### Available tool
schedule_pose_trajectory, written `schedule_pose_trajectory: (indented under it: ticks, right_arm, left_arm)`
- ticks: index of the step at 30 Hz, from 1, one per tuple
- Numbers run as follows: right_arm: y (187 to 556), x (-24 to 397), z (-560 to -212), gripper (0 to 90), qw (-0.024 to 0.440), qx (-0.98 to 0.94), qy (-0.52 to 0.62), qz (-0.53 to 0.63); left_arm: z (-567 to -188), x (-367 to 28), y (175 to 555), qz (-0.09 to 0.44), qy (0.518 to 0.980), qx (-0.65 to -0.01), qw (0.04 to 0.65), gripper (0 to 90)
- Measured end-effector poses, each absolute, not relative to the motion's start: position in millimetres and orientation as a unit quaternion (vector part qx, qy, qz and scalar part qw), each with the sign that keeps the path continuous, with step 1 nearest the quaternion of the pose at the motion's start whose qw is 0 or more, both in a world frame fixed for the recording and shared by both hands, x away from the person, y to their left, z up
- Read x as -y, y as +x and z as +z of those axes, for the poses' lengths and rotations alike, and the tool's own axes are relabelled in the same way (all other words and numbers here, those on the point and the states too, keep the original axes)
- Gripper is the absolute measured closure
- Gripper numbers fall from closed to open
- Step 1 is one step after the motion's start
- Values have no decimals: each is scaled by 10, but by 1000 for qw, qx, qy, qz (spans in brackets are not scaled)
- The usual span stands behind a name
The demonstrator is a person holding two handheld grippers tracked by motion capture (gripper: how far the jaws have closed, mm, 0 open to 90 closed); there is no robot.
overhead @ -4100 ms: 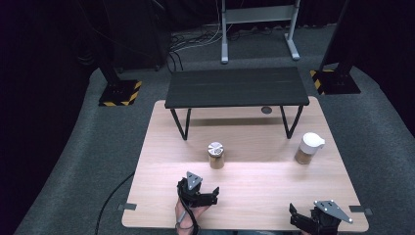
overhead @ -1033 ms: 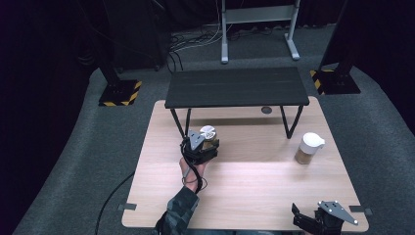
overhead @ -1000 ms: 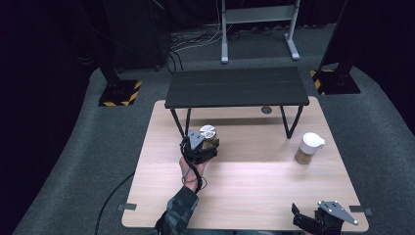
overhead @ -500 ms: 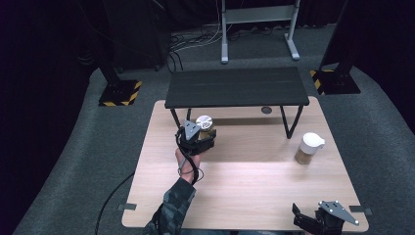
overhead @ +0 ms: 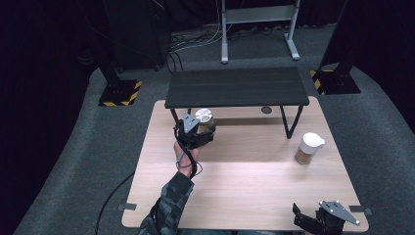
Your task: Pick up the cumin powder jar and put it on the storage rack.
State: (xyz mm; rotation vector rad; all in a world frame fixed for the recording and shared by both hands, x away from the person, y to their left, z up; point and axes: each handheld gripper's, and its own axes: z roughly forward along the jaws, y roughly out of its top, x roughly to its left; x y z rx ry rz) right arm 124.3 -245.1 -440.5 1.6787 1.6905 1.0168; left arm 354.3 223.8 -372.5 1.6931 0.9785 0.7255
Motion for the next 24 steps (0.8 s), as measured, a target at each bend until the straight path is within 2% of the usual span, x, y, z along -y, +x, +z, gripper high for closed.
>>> schedule_pose_trajectory:
  ticks: [24]
  right_arm:
    - [1244,2461,-4394,0,273,-628,626,374]
  left_arm:
    - [-3334,-2256,3661,305,703,-384,515,306]
